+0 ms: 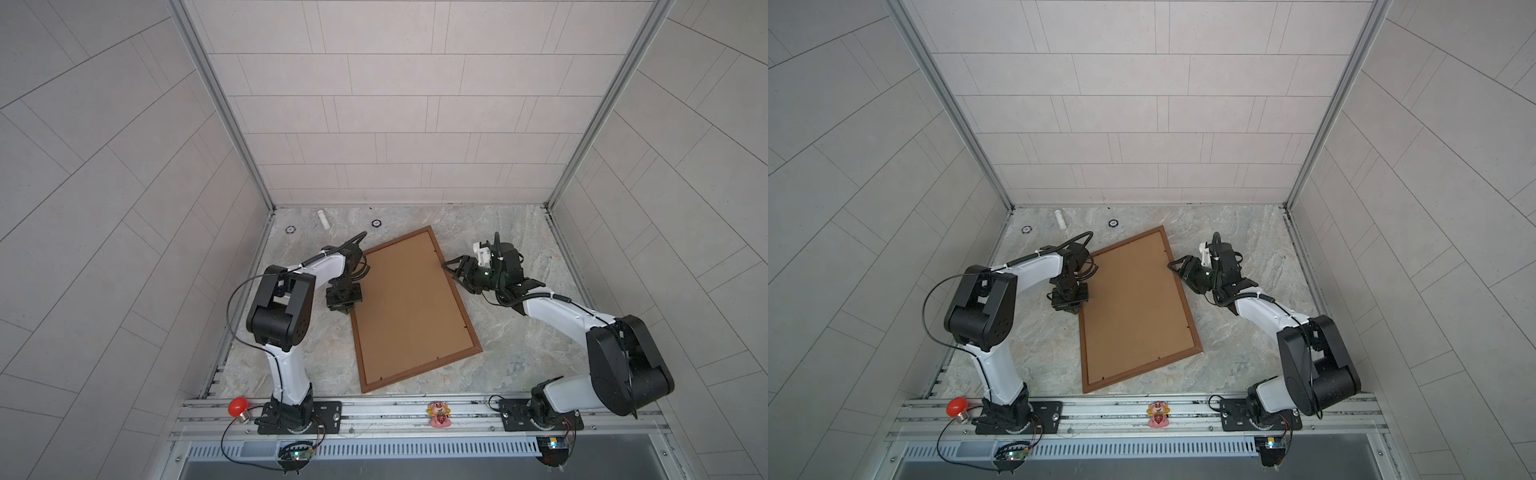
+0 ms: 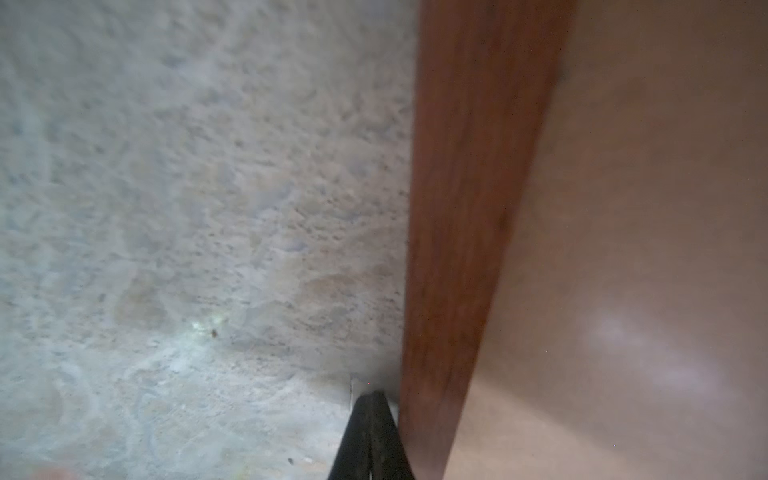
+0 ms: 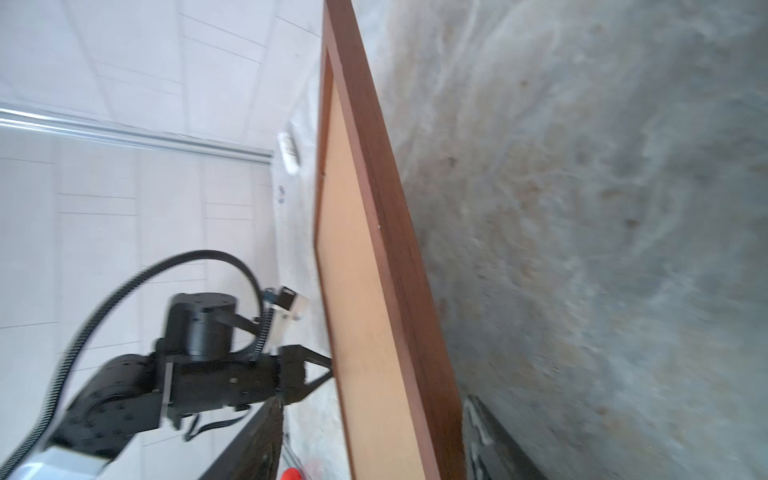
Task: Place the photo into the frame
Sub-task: 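Lift the frame's edge with the right gripper, tilting it up against the left gripper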
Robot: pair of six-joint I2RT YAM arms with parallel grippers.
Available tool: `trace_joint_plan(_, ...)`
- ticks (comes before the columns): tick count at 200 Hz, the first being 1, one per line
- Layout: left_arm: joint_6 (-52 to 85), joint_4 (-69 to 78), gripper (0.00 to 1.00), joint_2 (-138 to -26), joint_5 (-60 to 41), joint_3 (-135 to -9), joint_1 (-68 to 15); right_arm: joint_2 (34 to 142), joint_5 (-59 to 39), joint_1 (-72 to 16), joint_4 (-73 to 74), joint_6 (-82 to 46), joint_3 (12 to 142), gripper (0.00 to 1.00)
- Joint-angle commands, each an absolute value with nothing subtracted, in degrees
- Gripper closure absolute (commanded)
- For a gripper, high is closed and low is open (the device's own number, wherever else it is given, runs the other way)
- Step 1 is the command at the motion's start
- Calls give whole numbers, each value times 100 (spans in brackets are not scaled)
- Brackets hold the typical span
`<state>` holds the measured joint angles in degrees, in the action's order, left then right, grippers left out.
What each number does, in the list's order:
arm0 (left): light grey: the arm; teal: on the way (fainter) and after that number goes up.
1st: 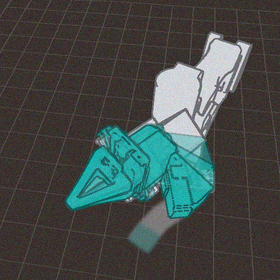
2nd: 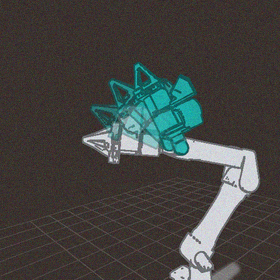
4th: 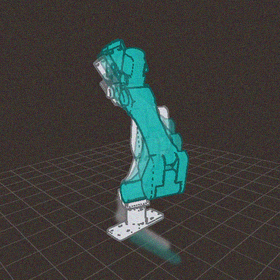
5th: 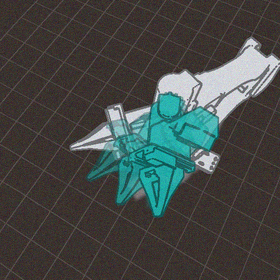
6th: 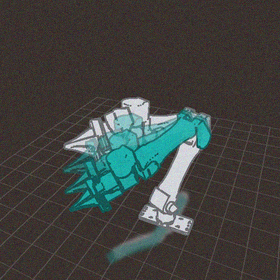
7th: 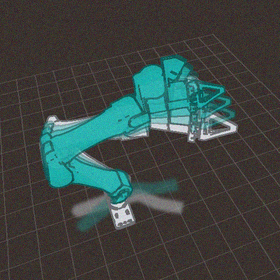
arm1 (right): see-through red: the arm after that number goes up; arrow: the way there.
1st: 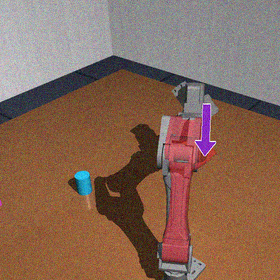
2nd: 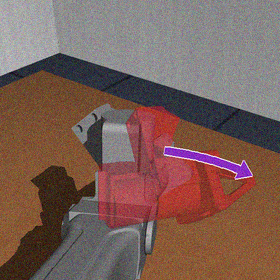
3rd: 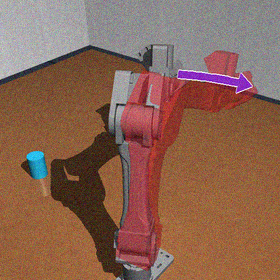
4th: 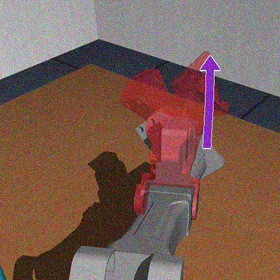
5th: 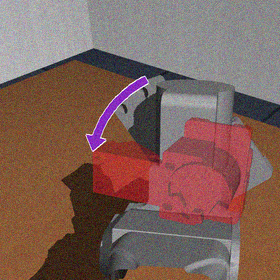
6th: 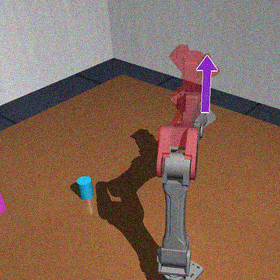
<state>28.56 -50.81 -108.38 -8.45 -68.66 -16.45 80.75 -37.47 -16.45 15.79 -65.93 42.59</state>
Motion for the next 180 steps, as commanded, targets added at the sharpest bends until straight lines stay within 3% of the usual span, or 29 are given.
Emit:
trace_joint_plan(1, 2821, -3335, 92, -11489, -2816, -6894, -2050, 7916, -6306, -2582, 3123, -7950, 4273, 36)
trace_joint_plan(86, 2951, -3211, 93, -11580, -2946, -7005, -1916, 7631, -6223, -2913, 2848, -7988, 4393, 36)
trace_joint_plan(180, 2894, -3311, 94, -10909, -3867, -6799, -1839, 9465, -6127, -3206, 4744, -9081, 5755, 39)
